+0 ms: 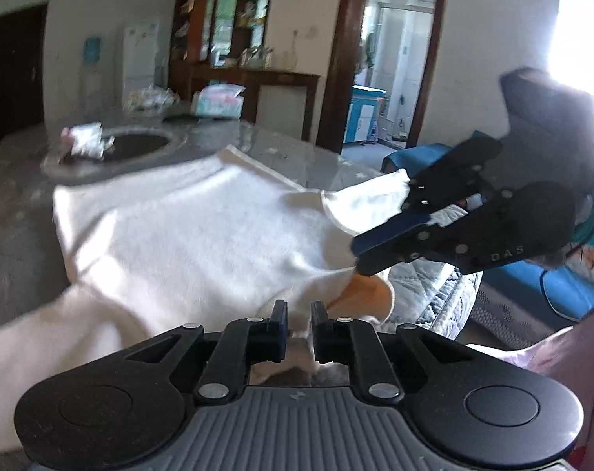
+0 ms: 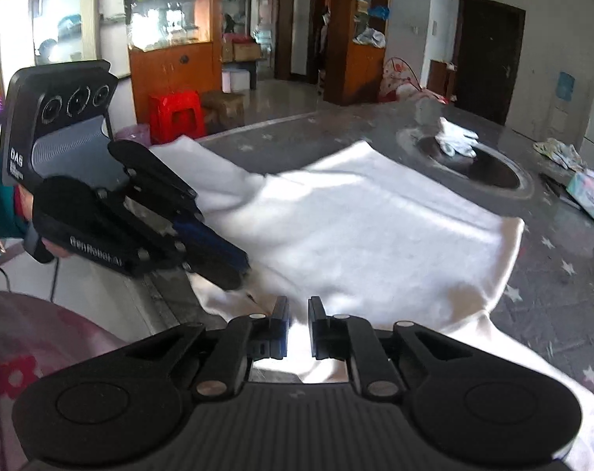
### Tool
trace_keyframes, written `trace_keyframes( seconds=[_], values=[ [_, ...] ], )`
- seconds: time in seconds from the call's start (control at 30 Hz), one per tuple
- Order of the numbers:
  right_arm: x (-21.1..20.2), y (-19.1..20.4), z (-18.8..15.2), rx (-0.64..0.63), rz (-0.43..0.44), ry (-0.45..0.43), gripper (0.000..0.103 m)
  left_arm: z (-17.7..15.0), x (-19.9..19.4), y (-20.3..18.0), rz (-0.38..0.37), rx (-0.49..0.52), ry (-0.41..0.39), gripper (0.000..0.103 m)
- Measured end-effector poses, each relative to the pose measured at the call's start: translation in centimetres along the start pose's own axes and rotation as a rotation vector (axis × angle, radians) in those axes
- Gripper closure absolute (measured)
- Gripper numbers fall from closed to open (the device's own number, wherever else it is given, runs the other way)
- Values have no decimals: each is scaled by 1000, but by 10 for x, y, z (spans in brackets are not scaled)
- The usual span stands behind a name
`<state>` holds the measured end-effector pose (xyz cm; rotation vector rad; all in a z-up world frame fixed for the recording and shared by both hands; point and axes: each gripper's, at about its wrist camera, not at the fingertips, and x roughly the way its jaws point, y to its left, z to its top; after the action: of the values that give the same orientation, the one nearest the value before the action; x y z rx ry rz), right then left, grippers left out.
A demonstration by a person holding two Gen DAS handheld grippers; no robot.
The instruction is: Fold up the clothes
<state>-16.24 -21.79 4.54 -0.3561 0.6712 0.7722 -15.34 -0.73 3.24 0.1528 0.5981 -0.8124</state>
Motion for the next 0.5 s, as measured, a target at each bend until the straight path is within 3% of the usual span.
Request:
trace_keyframes(
  seconds=[0.13,0.2,0.3,0.37,0.5],
  values=[
    [6,4,1,-33,-4,7,83,0,8,-9,22,86,25,87],
    [10,7,2,-49,-6,11,83,-3,13,-11,32,111,43,87],
    [14,10,3,-74,-9,16,84,-5,17,-5,49,93,43,88],
    [18,12,3,-90,-11,20,96,-5,16,-1,52,65,29,91],
    [15,12,3,-85,3,20,98,0,5,5,44,0,-30,94]
  ],
)
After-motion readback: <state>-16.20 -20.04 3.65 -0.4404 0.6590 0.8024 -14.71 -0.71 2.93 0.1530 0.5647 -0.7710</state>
